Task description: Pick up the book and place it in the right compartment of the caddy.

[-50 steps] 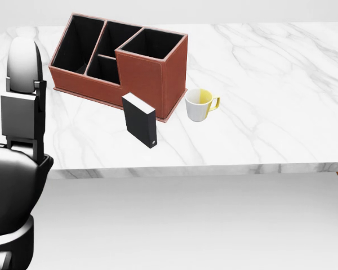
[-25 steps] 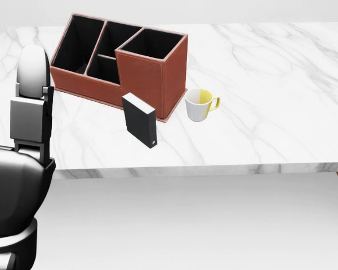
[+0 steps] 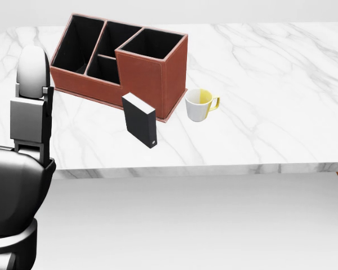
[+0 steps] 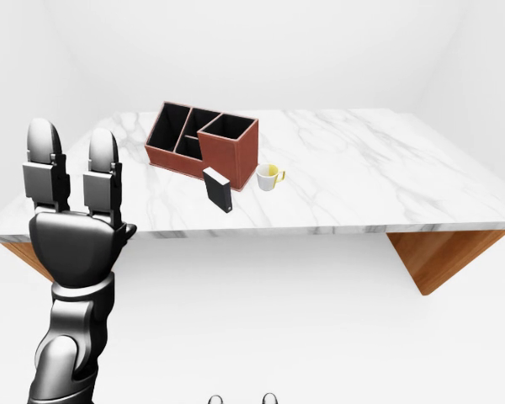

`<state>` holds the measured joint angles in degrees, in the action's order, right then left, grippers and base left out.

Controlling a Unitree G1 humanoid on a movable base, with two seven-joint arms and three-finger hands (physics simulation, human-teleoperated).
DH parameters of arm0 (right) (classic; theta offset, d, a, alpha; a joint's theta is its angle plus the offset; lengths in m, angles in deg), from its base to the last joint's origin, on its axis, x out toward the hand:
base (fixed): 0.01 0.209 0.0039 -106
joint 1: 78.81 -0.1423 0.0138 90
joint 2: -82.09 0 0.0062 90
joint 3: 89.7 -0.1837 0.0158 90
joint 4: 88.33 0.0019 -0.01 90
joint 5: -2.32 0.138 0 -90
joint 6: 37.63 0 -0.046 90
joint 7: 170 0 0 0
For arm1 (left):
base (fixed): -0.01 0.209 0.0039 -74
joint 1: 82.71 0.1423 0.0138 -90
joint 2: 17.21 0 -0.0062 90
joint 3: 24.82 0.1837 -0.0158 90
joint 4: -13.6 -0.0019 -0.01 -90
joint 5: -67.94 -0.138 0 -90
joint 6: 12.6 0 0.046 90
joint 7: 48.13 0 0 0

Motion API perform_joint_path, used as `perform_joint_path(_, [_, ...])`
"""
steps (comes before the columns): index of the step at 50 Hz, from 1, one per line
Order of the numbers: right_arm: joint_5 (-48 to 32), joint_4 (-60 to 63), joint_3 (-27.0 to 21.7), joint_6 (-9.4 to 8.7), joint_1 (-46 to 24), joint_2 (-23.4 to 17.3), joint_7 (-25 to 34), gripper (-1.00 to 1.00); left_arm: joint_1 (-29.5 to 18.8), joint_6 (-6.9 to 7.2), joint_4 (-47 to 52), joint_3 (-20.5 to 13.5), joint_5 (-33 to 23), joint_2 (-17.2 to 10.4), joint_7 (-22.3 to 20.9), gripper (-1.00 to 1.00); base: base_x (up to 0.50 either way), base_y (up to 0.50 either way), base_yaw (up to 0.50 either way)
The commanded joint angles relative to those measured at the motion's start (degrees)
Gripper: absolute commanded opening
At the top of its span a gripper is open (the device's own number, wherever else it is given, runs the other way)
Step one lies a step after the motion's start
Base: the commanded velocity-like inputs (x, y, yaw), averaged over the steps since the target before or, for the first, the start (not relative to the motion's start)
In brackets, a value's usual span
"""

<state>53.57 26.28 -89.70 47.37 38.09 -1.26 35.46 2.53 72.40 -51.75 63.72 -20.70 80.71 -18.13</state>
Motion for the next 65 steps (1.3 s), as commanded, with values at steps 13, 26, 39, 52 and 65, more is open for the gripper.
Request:
perform_joint_path(13, [1.21, -0.28, 0.0, 0.0, 0.51, 0.07, 0.09, 1.0, 0.43, 0.0, 0.68, 0.04, -0.26, 0.09, 0.0, 1.0, 0.0, 0.0, 0.0])
perform_joint_path(26, [6.71, -0.68, 0.0, 0.0, 1.47, 0.33, 1.46, 1.0, 0.3, 0.0, 0.21, 0.49, -1.03, -0.02, 0.0, 1.0, 0.0, 0.0, 0.0])
perform_joint_path(39, [8.56, -0.74, 0.0, 0.0, 2.17, 0.3, 2.32, 1.0, 0.57, 0.0, 0.36, 0.4, -0.89, 0.1, 0.0, 1.0, 0.0, 0.0, 0.0])
perform_joint_path(52, [7.7, -0.58, 0.0, 0.0, 1.95, 0.53, 2.34, 1.0, 0.74, 0.0, 0.73, 0.23, -0.61, 0.04, 0.0, 1.0, 0.0, 0.0, -0.11])
perform_joint_path(65, [7.31, -0.92, 0.0, 0.0, 1.69, 0.69, 2.86, 1.0, 0.85, 0.0, 0.4, 0.36, -1.34, 0.03, 0.0, 1.0, 0.0, 0.0, -0.23])
